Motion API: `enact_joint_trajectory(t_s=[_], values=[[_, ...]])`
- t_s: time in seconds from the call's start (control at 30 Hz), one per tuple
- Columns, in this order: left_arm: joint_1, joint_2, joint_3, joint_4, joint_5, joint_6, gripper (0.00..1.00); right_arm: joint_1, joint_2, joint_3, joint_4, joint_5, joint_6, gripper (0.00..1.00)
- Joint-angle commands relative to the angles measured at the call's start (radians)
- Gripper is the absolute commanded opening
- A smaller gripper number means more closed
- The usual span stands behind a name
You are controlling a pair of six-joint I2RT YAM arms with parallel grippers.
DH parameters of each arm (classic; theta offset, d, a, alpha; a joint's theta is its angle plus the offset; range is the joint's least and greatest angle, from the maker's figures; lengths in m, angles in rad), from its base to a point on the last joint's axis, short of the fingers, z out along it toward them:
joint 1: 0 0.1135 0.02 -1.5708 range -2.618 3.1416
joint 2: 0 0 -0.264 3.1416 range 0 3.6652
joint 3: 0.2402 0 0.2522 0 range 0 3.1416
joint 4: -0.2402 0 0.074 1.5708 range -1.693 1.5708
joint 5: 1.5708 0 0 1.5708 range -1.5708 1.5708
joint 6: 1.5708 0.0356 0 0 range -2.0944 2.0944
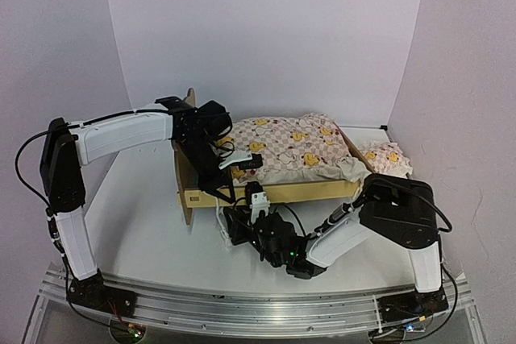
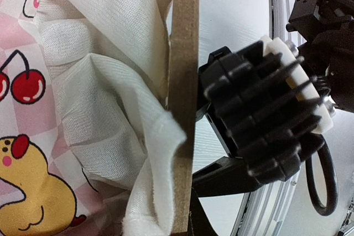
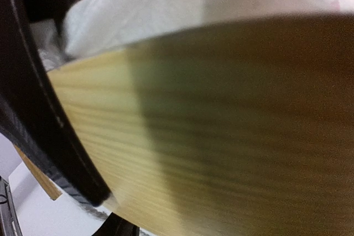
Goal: Set up the pet bed
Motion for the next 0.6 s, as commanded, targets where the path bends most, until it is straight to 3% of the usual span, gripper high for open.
enact_joint_trajectory(t_s=[0.0,0.17,0.37,0.47,0.57], values=[[-0.006,-0.034,0.077,0.001,0.130,-0.044,0.00,0.007,0.022,0.041,0.108,-0.048,0.017,0.41],[-0.006,-0.022,0.092,0.001,0.130,-0.043,0.00,0.012,0.043,0.075,0.109,-0.051,-0.007,0.40],[-0.005,-0.027,0.077,0.002,0.136,-0.043,0.00,0.012,0.067,0.082,0.110,0.053,-0.028,0.01],[0.008,-0.029,0.031,0.038,0.113,-0.024,0.00,0.012,0.064,0.040,0.099,0.063,-0.008,0.00],[0.043,-0.020,-0.036,0.124,0.058,0.022,0.00,0.012,0.059,0.024,-0.028,0.038,0.042,0.00]])
